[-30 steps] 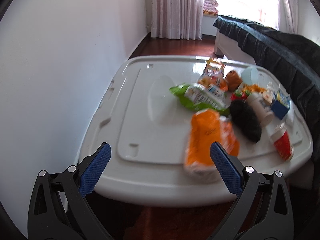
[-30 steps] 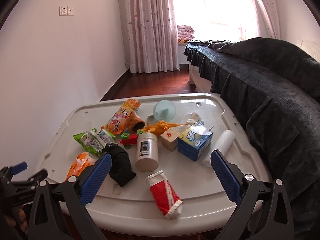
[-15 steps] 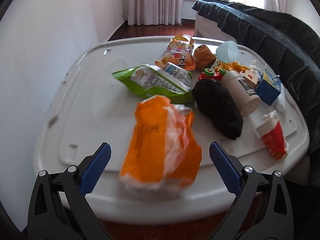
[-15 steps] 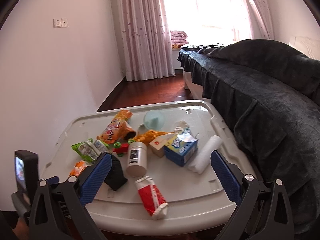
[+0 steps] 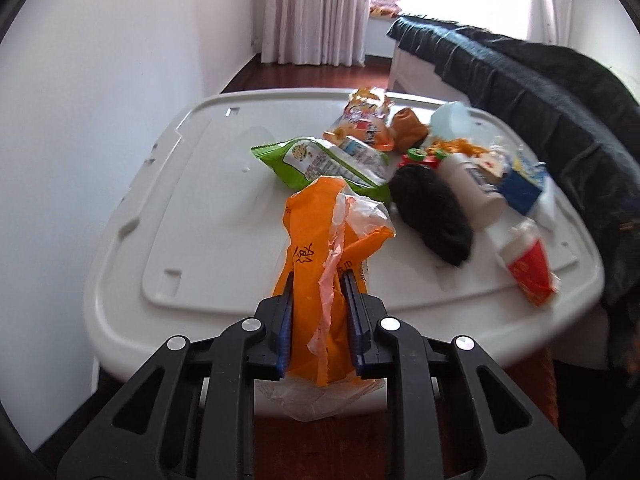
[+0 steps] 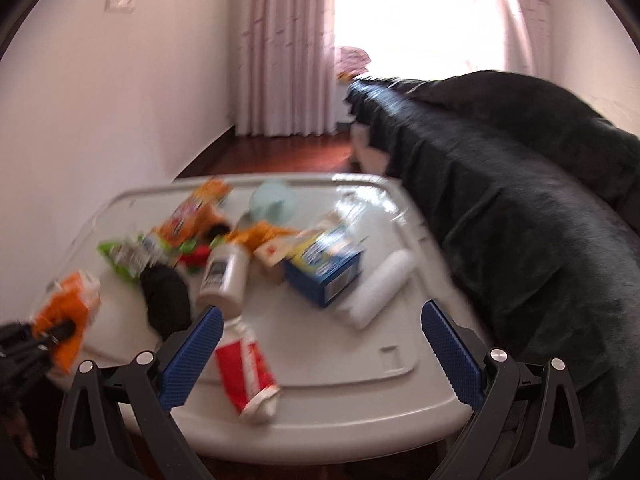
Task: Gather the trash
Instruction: 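Grasp the orange bread bag with the left tool while the right tool grasps the red-white toothpaste box, then lower both held items into the orange bin and open both tools, then grasp the black sock with the left tool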
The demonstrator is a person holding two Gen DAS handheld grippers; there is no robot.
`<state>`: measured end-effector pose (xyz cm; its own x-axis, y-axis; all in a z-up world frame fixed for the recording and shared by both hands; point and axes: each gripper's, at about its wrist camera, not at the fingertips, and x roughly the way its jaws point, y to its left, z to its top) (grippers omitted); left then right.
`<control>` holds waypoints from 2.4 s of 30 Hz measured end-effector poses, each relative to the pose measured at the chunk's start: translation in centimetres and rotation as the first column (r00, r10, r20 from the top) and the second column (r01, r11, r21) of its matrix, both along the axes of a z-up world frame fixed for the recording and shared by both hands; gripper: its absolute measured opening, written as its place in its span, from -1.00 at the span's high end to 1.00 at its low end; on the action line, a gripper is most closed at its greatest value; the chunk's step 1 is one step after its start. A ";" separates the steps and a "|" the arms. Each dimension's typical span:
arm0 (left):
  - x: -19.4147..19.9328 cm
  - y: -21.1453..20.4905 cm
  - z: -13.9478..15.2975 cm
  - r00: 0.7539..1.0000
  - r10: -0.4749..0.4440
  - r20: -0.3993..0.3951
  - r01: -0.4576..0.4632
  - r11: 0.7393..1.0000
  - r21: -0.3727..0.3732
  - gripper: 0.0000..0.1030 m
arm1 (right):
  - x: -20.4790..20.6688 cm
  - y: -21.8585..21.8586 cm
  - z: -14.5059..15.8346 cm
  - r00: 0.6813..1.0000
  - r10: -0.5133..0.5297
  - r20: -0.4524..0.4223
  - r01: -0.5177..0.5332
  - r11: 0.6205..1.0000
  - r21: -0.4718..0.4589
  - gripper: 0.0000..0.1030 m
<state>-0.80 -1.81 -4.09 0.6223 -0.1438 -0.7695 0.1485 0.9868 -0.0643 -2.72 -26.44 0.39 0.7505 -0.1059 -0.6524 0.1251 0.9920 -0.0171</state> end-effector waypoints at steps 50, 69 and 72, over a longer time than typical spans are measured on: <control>-14.0 0.2 -2.7 0.968 -0.083 -0.238 0.071 0.996 -0.059 -0.51 | -11.5 6.5 -6.9 0.929 0.198 -0.313 -0.167 0.978 0.123 -0.78; 3.0 -7.7 1.8 0.998 0.040 -0.043 -0.046 0.988 -0.149 -0.68 | -7.2 1.3 4.7 0.992 0.063 0.106 -0.073 0.993 0.091 -0.89; 5.4 -9.1 -0.2 0.995 0.073 -0.069 -0.082 0.988 -0.129 -0.60 | -7.3 1.5 3.8 0.992 0.078 0.095 -0.083 0.995 0.049 -0.89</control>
